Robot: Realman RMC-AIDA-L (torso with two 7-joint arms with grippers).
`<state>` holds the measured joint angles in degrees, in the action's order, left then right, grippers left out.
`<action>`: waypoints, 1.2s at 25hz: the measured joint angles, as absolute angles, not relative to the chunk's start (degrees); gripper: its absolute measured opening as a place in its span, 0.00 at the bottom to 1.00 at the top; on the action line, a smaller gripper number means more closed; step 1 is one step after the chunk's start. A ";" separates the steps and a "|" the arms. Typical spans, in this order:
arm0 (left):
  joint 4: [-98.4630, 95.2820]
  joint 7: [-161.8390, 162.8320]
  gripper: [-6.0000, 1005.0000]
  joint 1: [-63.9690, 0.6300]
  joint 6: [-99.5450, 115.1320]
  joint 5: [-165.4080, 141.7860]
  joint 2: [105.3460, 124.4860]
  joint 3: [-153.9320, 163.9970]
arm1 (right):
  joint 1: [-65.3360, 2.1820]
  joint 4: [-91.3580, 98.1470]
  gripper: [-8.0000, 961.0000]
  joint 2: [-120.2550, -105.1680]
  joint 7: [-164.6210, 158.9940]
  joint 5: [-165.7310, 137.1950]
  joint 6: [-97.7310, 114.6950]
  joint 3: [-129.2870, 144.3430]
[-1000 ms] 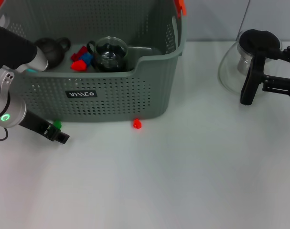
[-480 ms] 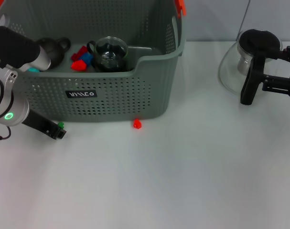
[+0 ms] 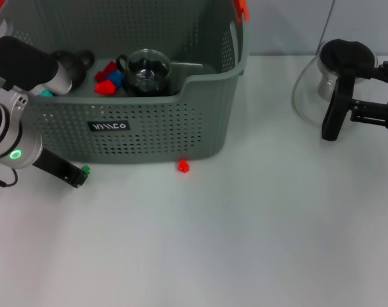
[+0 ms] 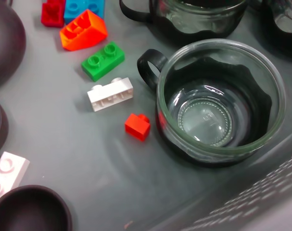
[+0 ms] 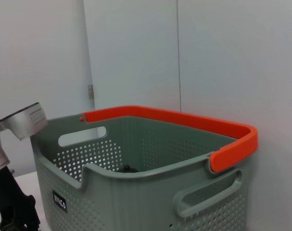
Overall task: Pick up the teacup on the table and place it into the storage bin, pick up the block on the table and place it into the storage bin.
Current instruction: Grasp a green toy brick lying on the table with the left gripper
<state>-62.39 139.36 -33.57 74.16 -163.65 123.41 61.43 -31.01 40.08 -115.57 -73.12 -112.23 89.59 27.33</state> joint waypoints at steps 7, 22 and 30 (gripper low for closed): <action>-68.73 139.46 0.13 -32.61 81.13 -163.65 123.88 61.41 | -30.89 40.14 0.95 -115.58 -73.12 -112.23 89.65 27.33; -78.39 134.47 0.13 -39.79 112.82 -139.09 120.97 43.18 | -31.24 40.57 0.95 -115.53 -71.95 -111.82 89.76 27.33; -74.93 136.86 0.14 -44.47 103.34 -134.65 110.67 33.03 | -31.26 40.79 0.95 -115.29 -72.24 -111.63 90.99 26.84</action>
<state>-74.93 136.86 -44.47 103.34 -134.65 110.67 33.03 -31.26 40.79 -115.29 -72.24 -111.63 90.99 26.84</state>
